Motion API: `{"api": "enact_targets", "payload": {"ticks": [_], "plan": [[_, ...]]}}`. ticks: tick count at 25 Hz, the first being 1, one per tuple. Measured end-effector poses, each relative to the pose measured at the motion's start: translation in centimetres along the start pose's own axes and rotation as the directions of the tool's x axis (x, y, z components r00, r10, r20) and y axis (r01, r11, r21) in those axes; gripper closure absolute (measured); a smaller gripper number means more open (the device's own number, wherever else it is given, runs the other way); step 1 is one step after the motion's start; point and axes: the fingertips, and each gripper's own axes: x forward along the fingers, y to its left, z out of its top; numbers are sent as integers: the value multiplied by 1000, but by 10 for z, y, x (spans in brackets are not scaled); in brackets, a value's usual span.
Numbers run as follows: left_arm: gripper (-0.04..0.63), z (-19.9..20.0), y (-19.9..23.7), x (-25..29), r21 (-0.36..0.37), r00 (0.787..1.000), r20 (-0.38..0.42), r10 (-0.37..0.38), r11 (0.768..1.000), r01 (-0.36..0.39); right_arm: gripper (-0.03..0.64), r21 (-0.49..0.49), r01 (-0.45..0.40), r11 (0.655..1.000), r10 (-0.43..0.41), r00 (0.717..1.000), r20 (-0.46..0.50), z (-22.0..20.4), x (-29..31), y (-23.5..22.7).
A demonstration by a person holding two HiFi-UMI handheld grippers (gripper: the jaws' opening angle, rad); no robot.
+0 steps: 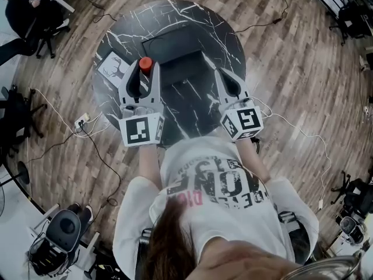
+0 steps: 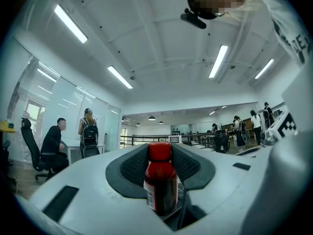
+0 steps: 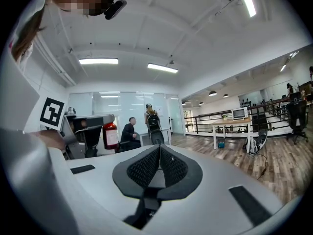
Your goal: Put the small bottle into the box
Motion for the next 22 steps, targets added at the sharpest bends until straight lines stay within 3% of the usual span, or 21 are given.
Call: {"api": "enact_targets", "payload": {"ticks": [22], "plan": [[453,-8,7,49,-14,998,2,-58,998,58,615,20,37,999,-35,997,-65,-22,17,-17]]}}
